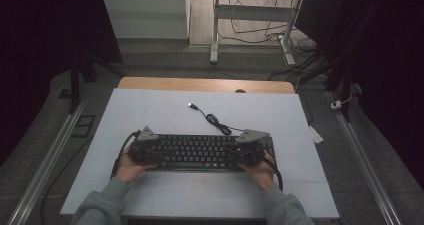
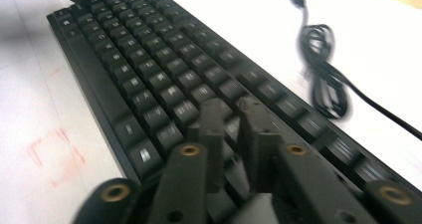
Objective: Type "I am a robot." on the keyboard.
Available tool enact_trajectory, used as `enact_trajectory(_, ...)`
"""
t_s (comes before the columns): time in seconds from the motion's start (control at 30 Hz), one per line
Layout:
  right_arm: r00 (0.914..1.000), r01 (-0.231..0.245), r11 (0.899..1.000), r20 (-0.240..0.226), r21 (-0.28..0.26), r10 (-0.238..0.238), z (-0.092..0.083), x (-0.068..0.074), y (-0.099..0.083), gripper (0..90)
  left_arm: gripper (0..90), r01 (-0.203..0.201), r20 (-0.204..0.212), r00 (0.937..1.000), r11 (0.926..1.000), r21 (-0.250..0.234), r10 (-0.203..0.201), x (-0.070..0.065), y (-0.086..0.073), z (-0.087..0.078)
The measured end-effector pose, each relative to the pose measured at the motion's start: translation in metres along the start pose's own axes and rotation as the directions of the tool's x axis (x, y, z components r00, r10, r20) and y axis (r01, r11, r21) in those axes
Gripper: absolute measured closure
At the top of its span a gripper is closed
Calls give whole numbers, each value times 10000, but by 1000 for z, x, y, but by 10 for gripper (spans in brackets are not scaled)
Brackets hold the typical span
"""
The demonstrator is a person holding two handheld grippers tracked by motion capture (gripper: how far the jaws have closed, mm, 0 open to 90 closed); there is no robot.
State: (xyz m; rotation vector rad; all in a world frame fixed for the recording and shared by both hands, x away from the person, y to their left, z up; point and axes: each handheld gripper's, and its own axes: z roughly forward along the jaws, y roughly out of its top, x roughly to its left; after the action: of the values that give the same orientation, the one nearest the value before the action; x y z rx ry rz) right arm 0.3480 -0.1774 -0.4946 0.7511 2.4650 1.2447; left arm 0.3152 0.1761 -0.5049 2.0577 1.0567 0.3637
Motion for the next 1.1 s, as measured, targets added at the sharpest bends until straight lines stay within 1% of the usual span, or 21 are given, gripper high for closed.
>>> enact_trajectory(0.07, 9999, -131, 9998, 85, -138, 132, -9, -2, -7, 704, 386, -8, 17, 10000, 10000, 5, 8, 0, 0, 0)
enact_trajectory(0.2, 9991, 26, 9997, 417, -226, -17, -25, -4, -18, 619, 386, -16, 3, 10000, 10000, -15, 16, -1, 0, 0)
enact_trajectory(0.27, 9989, 9, 9997, 477, -261, 3, -29, -5, -21, 575, 386, -15, 14, 10000, 10000, -15, 15, -2, 0, 0)
enact_trajectory(0.33, 9988, 20, 9995, 494, -311, -4, -31, -6, -24, 540, 385, -41, 41, 10000, 10000, 0, 41, -2, 0, 1)
enact_trajectory(0.4, 9986, 37, 9997, 525, -242, -24, -30, -7, -24, 524, 384, -59, 74, 10000, 10000, 54, 58, -3, 1, 2)
enact_trajectory(0.47, 9989, 54, 9997, 459, -238, -43, -27, -7, -24, 519, 389, -99, 136, 9999, 9999, 60, 98, -4, 1, 3)
enact_trajectory(0.5, 9989, 140, 9997, 456, -207, -130, -26, -7, -24, 518, 391, -118, 173, 9998, 9999, 50, 117, -4, 1, 3)
enact_trajectory(0.6, 9988, 262, 9995, 426, -158, -255, -24, -6, -24, 515, 407, -107, 267, 9996, 9999, -83, 109, -6, 2, 3)
enact_trajectory(0.67, 9988, 264, 9995, 427, -166, -257, -23, -5, -24, 515, 431, -78, 321, 9994, 9998, -195, 85, -7, 3, 4)
enact_trajectory(0.77, 9986, 251, 9996, 461, -132, -245, -24, -6, -23, 515, 467, -88, 444, 9990, 9997, -231, 98, -11, 5, 8)
enact_trajectory(0.8, 9986, 249, 9996, 468, -134, -243, -23, -7, -24, 515, 494, -176, 580, 9981, 9996, -204, 187, -12, 5, 9)
enact_trajectory(0.9, 9986, 242, 9996, 476, -165, -234, -23, -8, -24, 515, 544, -407, 574, 9975, 9991, -128, 414, -18, 7, 13)
enact_trajectory(0.93, 9985, 259, 9995, 479, -155, -252, -23, -8, -24, 515, 559, -409, 637, 9971, 9990, -166, 419, -19, 8, 14)
enact_trajectory(1.0, 9984, 256, 9996, 507, -103, -250, -23, -8, -24, 515, 612, -552, 794, 9952, 9983, -189, 565, -22, 9, 15)
enact_trajectory(1.1, 9985, 229, 9997, 496, -106, -223, -22, -7, -24, 515, 724, -637, 994, 9929, 9978, -180, 652, -25, 10, 16)
